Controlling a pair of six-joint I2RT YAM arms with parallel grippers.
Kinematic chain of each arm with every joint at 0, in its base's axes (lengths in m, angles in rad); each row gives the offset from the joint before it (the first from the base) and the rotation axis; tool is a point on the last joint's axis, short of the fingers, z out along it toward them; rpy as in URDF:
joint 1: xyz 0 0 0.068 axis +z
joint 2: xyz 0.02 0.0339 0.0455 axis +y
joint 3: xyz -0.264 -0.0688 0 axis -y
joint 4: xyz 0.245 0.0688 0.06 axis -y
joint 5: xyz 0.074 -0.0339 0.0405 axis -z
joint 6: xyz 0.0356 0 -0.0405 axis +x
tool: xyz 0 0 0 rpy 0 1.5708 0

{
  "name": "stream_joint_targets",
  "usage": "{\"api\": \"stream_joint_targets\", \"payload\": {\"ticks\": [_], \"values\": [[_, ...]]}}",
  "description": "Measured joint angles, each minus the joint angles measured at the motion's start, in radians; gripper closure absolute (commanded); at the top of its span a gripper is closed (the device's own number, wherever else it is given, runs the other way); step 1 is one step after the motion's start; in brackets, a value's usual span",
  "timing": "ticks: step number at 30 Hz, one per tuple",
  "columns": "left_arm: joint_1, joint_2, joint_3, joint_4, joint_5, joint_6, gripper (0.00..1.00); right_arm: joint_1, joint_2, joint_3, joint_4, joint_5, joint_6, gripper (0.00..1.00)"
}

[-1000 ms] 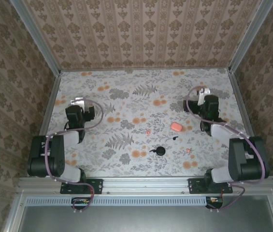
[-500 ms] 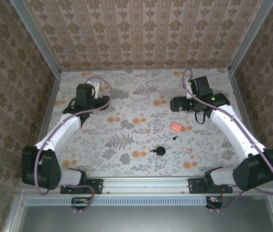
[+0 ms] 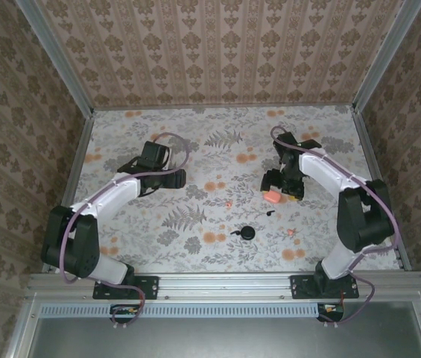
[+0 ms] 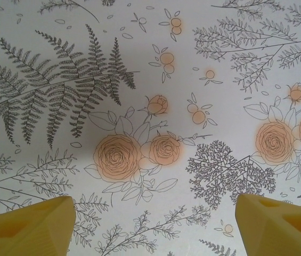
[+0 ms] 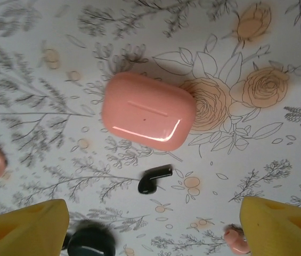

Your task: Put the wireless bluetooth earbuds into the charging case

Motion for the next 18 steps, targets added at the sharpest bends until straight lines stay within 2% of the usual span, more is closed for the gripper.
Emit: {"api": "stream_joint_targets", "payload": {"ticks": [10,18], "values": [[0.000,0.055,0.018,-0.003,0.003,-0.037,0.23,-0.002,0.170,0.049,0.066,-0.006,0.093,0.20],[0.000,0.092,0.055,-0.016,0.003,-0.038,0.23,-0.002,0.207,0.063,0.094,-0.006,0.113,0.26]]}}
